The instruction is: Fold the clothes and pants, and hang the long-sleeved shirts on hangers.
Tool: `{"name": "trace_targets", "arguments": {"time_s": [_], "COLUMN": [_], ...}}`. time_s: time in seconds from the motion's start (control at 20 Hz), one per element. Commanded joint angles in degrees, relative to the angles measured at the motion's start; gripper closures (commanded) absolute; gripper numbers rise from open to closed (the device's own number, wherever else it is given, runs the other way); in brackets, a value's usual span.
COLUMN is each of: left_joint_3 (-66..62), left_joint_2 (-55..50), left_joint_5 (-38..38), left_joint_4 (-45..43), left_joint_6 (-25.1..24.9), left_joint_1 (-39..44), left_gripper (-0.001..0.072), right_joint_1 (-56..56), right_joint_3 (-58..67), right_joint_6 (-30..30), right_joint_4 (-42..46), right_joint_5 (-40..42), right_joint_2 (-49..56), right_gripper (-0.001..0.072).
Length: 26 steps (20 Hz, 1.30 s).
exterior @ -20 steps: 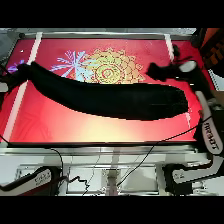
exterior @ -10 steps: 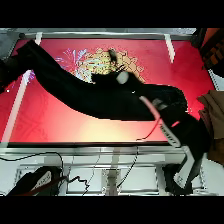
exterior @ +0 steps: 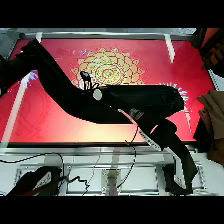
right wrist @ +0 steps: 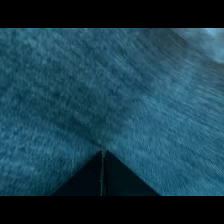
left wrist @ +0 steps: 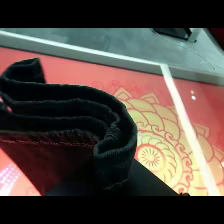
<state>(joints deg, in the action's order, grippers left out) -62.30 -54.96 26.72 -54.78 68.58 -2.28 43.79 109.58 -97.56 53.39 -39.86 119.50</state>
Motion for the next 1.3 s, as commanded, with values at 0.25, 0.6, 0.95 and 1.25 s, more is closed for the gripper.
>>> {"name": "trace_targets", "arguments": {"time_s": [0.25,0.6,0.95,1.25], "left_joint_3": [0.04,0.04,0.0,0.04], "left_joint_2": [-11.06,-27.28,-20.98,-18.27], "left_joint_5": [6.71,0.39,13.64,34.6], "left_joint_4": [0.02,1.9,-2.43,-5.35], "left_joint_6": [0.0,-0.02,5.14,1.77], "left_joint_1": [15.65,37.64,31.23,-0.26], "left_gripper": [0.0679,0.0251,0.0013,0.0017], "right_joint_1": [-19.78,-35.6,-40.65,-40.52], "right_joint_3": [0.28,0.26,0.11,0.11], "right_joint_6": [-0.28,2.69,4.92,6.16], "right_joint_4": [14.8,14.91,17.49,17.29], "right_joint_5": [-27.91,-36.02,-39.08,-38.99], "right_joint_2": [-8.26,-16.94,-17.46,-17.46], "right_gripper": [0.0673,0.0673,0.0673,0.0673]}}
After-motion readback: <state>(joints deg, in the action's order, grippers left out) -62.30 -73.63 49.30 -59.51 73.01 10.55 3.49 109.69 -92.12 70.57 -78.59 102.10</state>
